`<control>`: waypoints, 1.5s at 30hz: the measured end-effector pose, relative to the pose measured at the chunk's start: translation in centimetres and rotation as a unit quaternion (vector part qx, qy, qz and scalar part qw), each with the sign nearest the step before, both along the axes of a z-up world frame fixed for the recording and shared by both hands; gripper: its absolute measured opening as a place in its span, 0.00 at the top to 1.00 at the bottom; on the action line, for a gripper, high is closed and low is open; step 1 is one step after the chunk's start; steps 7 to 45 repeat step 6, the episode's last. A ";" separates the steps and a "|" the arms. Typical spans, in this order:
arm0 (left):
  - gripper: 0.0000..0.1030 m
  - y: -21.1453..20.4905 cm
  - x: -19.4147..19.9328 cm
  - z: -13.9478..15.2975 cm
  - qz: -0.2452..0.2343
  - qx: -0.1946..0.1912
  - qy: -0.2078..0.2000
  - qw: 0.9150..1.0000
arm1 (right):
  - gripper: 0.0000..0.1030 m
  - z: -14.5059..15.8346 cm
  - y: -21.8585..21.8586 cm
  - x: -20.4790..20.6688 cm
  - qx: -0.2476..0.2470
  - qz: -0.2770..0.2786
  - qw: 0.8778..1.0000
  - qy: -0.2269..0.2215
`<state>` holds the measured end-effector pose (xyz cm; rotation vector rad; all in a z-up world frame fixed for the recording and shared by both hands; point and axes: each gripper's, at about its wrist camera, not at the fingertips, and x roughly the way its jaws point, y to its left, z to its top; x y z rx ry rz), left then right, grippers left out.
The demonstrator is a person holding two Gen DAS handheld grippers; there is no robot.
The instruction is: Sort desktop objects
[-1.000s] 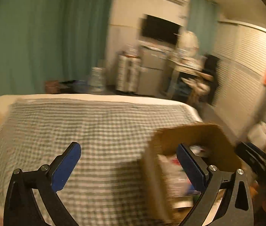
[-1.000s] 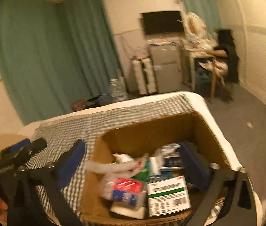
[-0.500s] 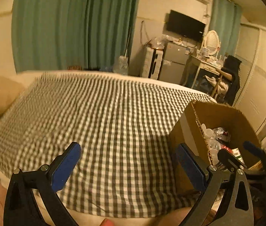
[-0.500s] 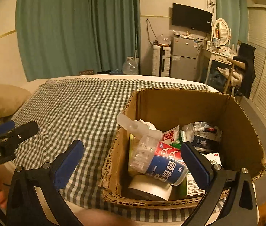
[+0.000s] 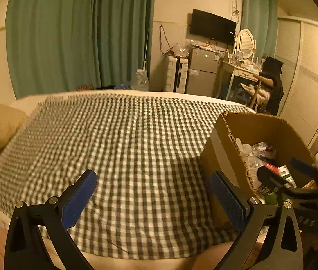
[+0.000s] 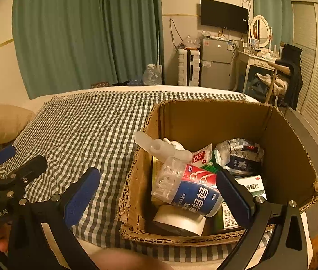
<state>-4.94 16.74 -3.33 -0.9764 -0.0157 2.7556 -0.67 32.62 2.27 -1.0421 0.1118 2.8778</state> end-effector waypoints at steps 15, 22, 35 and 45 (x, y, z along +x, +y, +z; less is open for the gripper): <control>0.00 -0.4 0.4 0.6 0.012 0.013 0.016 1.000 | 0.00 0.0 -0.2 0.0 -0.007 0.000 1.000 -0.002; 0.00 -0.4 0.4 0.6 0.012 0.013 0.016 1.000 | 0.00 0.0 -0.2 0.0 -0.007 0.000 1.000 -0.002; 0.00 -0.4 0.4 0.6 0.012 0.013 0.016 1.000 | 0.00 0.0 -0.2 0.0 -0.007 0.000 1.000 -0.002; 0.00 -0.4 0.4 0.6 0.012 0.013 0.016 1.000 | 0.00 0.0 -0.2 0.0 -0.007 0.000 1.000 -0.002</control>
